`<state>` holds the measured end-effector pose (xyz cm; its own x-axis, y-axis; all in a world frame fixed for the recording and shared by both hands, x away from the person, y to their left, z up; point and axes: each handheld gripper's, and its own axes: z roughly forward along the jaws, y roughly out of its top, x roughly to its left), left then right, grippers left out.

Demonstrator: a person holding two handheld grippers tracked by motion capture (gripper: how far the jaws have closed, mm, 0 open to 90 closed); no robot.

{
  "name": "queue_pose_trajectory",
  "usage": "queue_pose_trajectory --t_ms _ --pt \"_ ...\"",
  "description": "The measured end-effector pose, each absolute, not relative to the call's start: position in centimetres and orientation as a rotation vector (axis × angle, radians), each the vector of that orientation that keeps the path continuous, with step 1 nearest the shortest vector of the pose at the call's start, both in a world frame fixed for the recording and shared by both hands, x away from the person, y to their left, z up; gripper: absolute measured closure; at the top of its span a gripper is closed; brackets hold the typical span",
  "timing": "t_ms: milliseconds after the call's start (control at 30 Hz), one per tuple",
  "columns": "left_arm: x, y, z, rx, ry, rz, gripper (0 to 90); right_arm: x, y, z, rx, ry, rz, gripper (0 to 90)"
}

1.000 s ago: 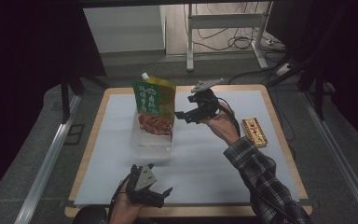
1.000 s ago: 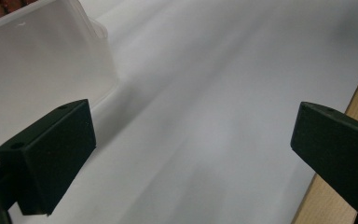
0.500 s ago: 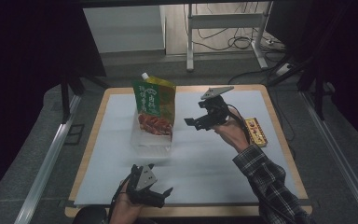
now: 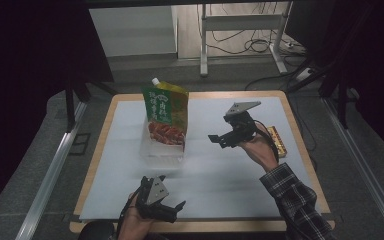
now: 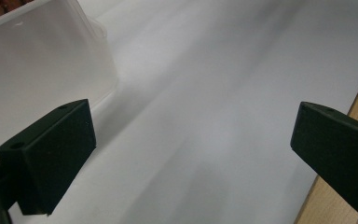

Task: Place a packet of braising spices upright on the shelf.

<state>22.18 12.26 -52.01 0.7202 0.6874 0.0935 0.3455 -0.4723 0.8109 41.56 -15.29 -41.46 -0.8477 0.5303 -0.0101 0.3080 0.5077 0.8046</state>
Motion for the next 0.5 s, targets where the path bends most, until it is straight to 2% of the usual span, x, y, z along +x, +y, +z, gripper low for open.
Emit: queue_pose_trajectory --t_ms 500 --pt "22.2 12.2 -52.0 2.104 0.778 0.529 0.0 40.3 -18.9 -43.1 0.801 2.461 1.223 4.2"
